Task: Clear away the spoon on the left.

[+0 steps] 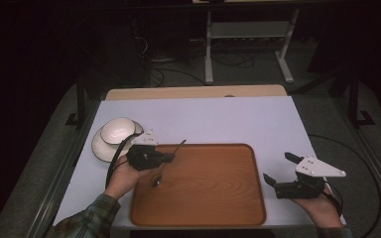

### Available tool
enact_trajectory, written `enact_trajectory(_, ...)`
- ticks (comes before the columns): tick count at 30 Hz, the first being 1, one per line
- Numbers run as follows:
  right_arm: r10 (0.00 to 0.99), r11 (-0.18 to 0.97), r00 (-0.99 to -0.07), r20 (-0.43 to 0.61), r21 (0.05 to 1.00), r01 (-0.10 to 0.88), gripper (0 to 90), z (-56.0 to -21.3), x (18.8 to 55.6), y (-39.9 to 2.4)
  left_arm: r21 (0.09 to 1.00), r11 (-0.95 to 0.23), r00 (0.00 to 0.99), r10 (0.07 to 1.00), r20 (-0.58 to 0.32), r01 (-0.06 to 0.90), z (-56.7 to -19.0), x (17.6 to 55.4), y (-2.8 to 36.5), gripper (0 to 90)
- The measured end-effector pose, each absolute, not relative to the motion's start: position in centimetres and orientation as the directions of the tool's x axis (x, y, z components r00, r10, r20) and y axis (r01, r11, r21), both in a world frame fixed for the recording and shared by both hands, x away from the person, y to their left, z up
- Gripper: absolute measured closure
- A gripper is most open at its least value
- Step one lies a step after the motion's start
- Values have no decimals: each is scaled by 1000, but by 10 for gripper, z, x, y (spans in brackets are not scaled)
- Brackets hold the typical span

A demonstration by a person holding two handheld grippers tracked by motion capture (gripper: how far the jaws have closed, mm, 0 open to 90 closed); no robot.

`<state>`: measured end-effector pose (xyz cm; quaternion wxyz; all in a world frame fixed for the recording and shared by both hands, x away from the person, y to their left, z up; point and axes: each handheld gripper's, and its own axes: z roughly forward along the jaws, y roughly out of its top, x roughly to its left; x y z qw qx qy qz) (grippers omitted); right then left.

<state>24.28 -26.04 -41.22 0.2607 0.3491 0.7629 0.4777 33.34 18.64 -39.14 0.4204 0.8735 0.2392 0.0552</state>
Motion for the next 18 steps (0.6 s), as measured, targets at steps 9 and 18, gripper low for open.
enact_trajectory(9, 780, 301, -623, -63, 910, 284, 18, -413, 243, -259, 724, -580, 893, 437, -111, 374, -405, 342, 166, 885)
enact_trajectory(18, 779, 301, -624, -64, 911, 282, 18, -413, 243, -260, 688, -626, 903, 417, -102, 367, -416, 346, 146, 882)
